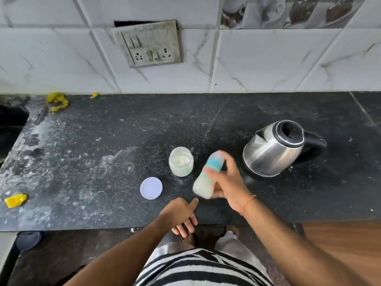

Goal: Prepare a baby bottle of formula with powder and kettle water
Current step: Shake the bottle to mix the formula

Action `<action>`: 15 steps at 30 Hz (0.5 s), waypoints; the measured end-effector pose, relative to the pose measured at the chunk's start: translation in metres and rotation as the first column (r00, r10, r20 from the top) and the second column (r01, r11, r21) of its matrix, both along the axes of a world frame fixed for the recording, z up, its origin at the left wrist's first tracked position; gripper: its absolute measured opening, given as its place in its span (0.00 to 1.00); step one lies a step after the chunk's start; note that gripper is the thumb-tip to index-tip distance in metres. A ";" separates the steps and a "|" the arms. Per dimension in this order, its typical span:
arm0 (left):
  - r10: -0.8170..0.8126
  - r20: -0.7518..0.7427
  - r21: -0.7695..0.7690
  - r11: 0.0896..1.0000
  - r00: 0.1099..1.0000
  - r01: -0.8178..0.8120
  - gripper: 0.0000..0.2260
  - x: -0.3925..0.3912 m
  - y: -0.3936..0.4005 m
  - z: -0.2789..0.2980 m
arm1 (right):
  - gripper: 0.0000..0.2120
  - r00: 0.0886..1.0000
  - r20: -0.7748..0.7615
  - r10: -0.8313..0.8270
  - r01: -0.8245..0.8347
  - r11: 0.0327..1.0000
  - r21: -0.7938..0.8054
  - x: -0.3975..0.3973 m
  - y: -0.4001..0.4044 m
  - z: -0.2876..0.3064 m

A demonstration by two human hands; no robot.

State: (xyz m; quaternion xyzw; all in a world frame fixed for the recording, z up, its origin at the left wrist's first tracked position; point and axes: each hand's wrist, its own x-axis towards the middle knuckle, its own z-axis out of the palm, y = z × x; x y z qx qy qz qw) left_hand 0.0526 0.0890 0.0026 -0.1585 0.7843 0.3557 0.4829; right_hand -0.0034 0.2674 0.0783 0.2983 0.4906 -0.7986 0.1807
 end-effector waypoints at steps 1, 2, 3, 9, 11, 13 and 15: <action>-0.011 0.009 -0.010 1.000 1.000 0.011 0.38 -0.003 0.002 0.001 | 0.28 0.990 -0.073 -0.121 0.123 0.992 0.021 0.000 0.001 0.000; -0.026 0.014 -0.026 0.999 1.000 0.026 0.40 -0.004 0.005 0.001 | 0.26 0.962 -0.062 -0.266 0.264 0.964 -0.038 -0.003 0.006 -0.003; -0.039 0.013 -0.040 0.998 0.999 0.040 0.41 -0.004 0.009 0.001 | 0.25 0.953 -0.031 -0.301 0.299 0.953 -0.055 -0.007 0.008 -0.007; -0.125 0.050 -0.112 0.985 0.991 0.130 0.45 -0.013 0.010 0.001 | 0.27 0.988 -0.086 -0.127 0.128 0.992 0.013 0.002 -0.001 -0.004; -0.120 0.048 -0.103 0.987 0.992 0.124 0.46 -0.013 0.012 0.000 | 0.26 0.953 -0.046 -0.298 0.297 0.954 -0.027 -0.005 0.005 -0.004; -0.079 0.058 -0.073 0.994 0.995 0.083 0.41 -0.013 0.009 -0.005 | 0.29 0.997 -0.072 -0.012 0.017 0.997 0.073 0.006 -0.004 0.003; -0.064 0.089 -0.051 0.996 0.994 0.069 0.38 -0.014 0.004 -0.006 | 0.31 0.989 -0.043 0.145 -0.139 0.984 0.114 0.009 -0.008 0.004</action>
